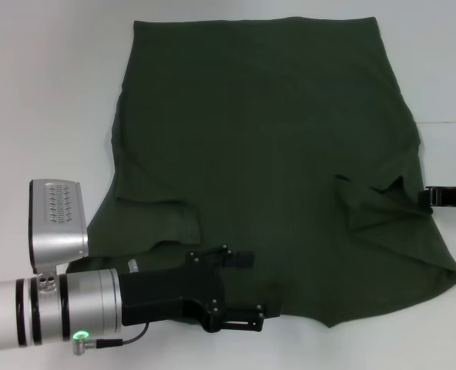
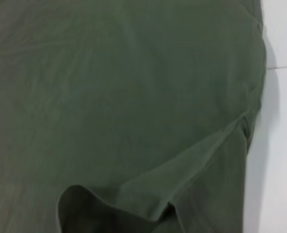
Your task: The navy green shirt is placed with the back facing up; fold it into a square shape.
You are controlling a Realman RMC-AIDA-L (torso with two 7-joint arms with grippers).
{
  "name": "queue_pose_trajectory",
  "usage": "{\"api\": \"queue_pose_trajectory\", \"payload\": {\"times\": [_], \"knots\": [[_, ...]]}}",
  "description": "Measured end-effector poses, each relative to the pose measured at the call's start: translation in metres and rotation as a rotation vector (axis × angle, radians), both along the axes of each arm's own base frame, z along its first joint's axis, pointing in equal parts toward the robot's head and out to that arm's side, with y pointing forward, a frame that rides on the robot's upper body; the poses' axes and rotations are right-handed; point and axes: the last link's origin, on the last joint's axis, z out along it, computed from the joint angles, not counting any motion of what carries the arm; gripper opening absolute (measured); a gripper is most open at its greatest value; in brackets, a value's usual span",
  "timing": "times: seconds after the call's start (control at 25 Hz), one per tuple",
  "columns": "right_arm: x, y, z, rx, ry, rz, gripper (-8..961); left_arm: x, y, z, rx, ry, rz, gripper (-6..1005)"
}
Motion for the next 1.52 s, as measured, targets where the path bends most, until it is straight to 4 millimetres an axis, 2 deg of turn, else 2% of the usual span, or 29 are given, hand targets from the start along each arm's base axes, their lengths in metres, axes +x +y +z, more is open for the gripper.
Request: {"api": "queue_pose_trajectory", "payload": {"times": [0.16,0.68,1.12,1.36,1.52], "knots": [[-0.001,0.001,0.002,0.009,0.005,0.006,-1,0.0,0.0,0.0,0.0,0.0,0.001,949],[-0.005,0.002,0.009,0.018,0.025,0.022,93,-0.001,-0.001,0.0,-0.002,-0.003,0.009,949],[-0.012,0.005,0.003,-0.048,-0.071,0.102,173,-0.001,-0.002,0.0,-0.002,-0.004,0.008,950],[-0.015,0.007,0.001,-0.053,-0.083,0.116,382,-0.001,-0.002,0.0,-0.004,-0.006,0.008,949],[-0.015,0.007,-0.001,-0.063,-0.108,0.124,380,-0.001,-0.001,0.0,-0.003,-0.006,0.009,949]]}}
